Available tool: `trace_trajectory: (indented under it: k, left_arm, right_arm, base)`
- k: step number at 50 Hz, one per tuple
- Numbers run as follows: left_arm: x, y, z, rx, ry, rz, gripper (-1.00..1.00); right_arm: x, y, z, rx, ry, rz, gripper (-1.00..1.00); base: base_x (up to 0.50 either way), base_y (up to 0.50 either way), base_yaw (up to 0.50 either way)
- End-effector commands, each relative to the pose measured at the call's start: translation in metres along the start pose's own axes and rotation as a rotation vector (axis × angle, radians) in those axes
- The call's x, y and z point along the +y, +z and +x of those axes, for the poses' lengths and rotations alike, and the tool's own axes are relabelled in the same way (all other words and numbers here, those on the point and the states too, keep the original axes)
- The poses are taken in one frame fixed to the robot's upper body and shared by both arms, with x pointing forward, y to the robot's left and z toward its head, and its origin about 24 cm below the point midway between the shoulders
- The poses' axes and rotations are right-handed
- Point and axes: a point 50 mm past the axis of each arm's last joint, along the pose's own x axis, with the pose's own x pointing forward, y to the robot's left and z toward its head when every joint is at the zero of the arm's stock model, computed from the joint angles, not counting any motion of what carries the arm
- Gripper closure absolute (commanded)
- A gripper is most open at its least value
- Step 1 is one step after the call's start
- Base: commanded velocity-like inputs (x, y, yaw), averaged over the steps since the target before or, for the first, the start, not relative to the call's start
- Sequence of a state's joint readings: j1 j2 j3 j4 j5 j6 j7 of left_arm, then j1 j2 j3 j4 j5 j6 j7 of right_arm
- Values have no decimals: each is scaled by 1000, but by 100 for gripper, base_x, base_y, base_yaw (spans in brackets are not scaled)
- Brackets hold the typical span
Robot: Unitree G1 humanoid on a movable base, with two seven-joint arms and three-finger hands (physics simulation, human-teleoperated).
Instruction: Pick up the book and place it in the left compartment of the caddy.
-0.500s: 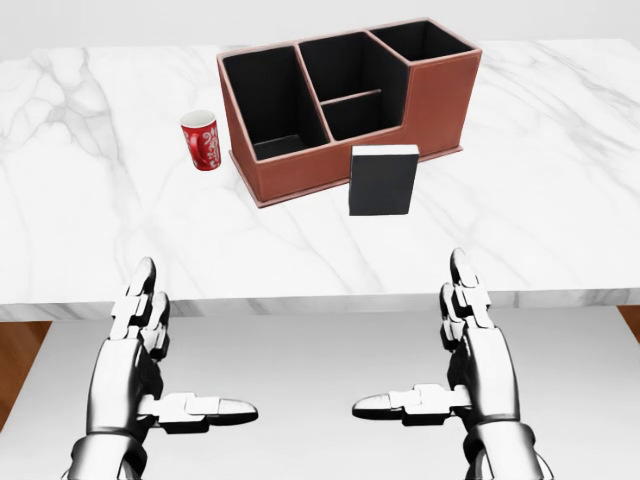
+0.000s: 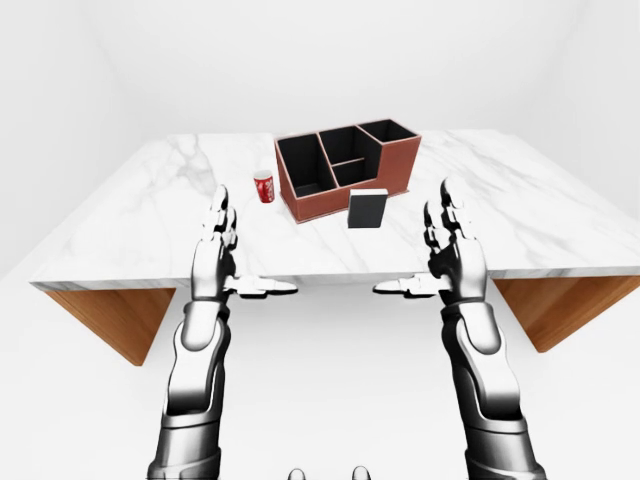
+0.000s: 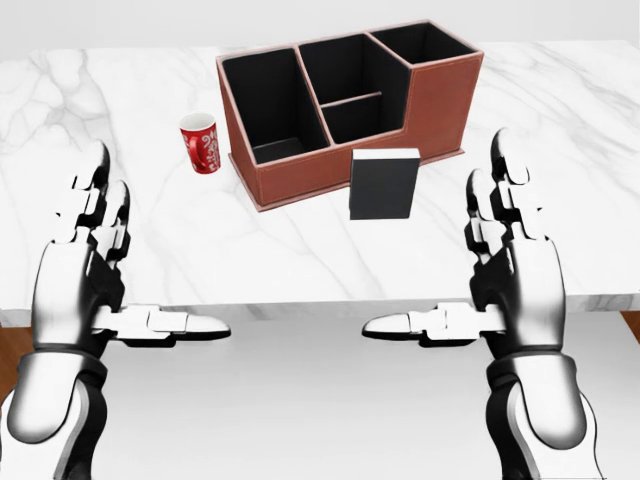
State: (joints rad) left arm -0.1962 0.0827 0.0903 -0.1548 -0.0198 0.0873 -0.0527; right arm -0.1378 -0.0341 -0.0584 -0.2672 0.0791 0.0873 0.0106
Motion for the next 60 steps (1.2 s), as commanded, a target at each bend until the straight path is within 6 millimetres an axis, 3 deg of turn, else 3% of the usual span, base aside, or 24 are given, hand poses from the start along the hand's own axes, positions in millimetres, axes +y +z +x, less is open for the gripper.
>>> trace_trajectory:
  k: [1, 18, 60]
  left_arm:
    - [4, 50, 15, -205, -3, 29, -100]
    - [4, 62, 16, -258, 6, 31, -100]
    - [0, 54, 15, -226, -3, 29, -100]
  right_arm:
    - [0, 55, 10, -240, 7, 51, -100]
    - [3, 57, 7, -247, 20, 44, -100]
    - [6, 57, 2, -247, 41, 35, -100]
  base:
    - [44, 0, 0]
    - [49, 16, 0]
    - [50, 9, 0]
